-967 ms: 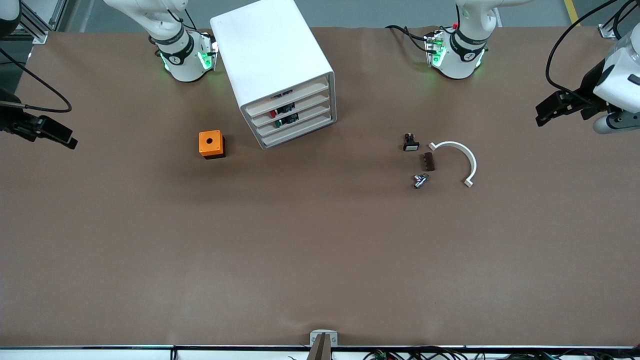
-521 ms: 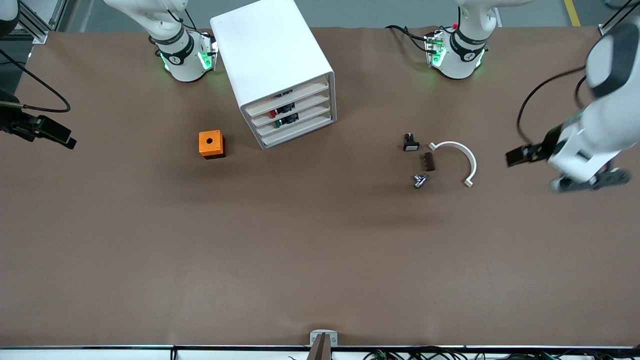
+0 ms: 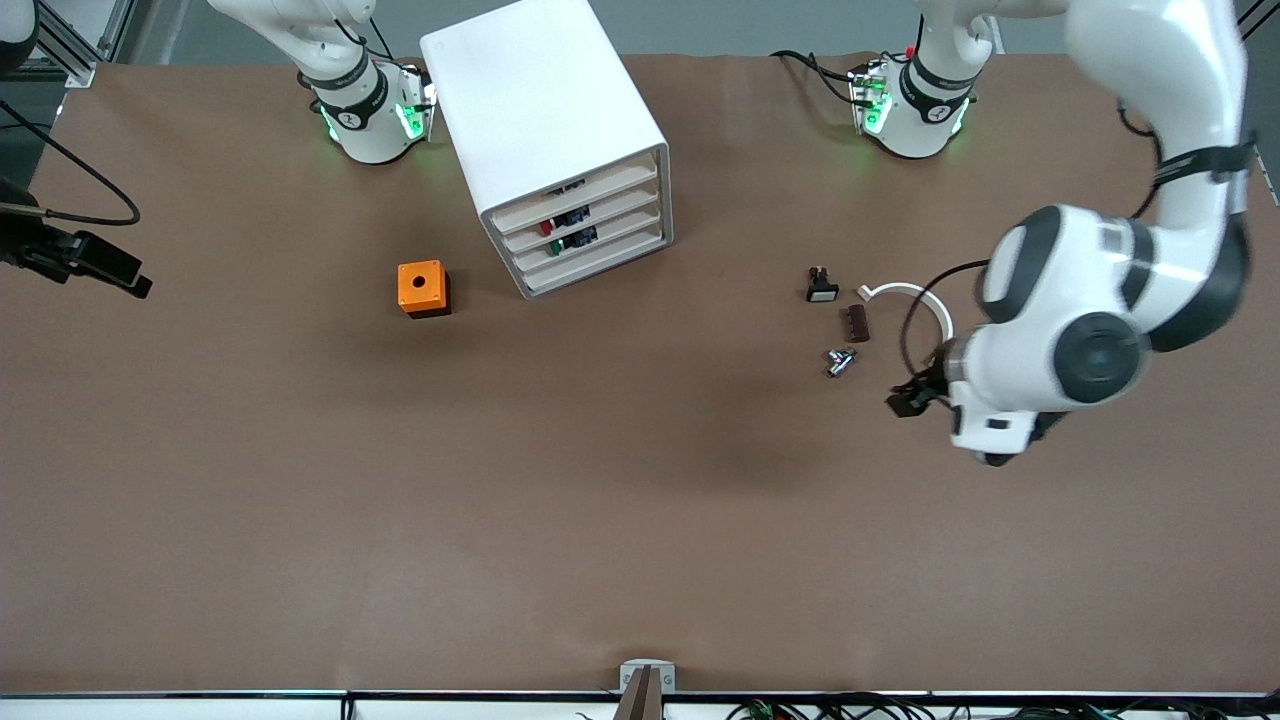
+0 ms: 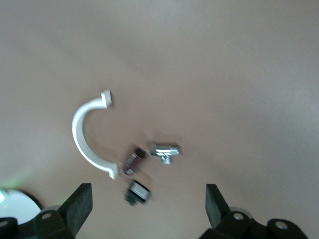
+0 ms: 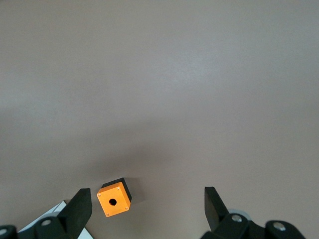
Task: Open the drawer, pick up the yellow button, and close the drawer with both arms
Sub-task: 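Move the left gripper toward the front of the white drawer cabinet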
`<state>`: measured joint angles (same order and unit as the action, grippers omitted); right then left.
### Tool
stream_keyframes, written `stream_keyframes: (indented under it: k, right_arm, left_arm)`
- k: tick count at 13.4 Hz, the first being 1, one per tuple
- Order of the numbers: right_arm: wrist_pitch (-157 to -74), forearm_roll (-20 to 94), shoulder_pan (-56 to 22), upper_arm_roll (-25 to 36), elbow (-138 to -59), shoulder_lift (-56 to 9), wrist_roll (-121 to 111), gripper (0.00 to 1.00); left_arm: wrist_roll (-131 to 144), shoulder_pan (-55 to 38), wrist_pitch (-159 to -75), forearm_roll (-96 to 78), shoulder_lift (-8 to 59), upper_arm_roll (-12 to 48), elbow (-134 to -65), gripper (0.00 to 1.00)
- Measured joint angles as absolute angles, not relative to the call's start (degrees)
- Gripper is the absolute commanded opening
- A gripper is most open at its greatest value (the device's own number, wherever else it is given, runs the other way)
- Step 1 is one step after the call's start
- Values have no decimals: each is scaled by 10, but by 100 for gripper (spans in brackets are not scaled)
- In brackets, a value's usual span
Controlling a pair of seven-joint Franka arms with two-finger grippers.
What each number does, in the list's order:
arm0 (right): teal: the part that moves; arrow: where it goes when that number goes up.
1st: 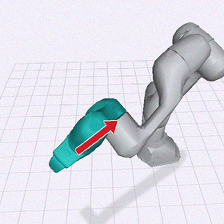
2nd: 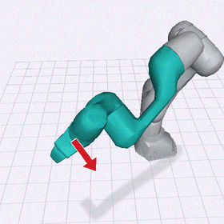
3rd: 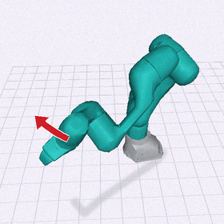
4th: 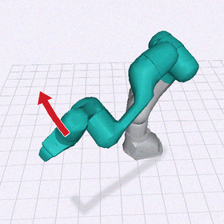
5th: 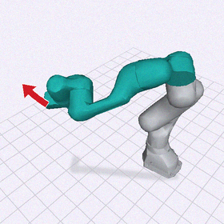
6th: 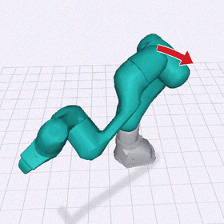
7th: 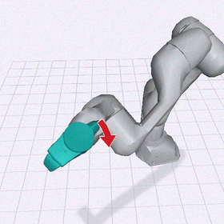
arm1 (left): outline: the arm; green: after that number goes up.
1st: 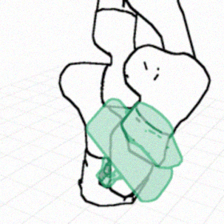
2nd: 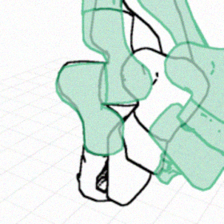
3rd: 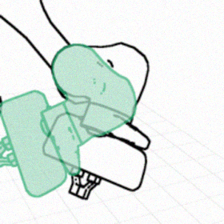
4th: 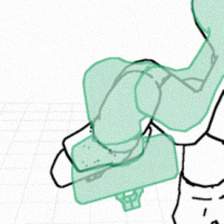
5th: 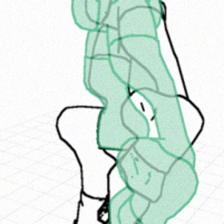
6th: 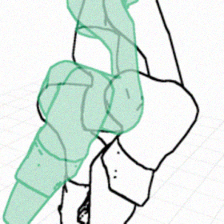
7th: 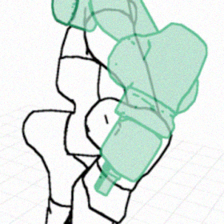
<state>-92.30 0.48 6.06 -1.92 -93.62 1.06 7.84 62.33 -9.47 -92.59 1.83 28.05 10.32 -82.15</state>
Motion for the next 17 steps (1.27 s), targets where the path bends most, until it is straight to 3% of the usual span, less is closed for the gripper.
stream_keyframes:
  k: [12,17]
  right_arm:
    - [-922,5,71,-20,-937,11,69,100]
    - [-926,5,71,-20,-936,11,-87,100]
  left_arm:
    - [1158,-172,-962,-270,361,103,-810,96]
    - [1319,-180,-966,-375,383,103,-809,94]
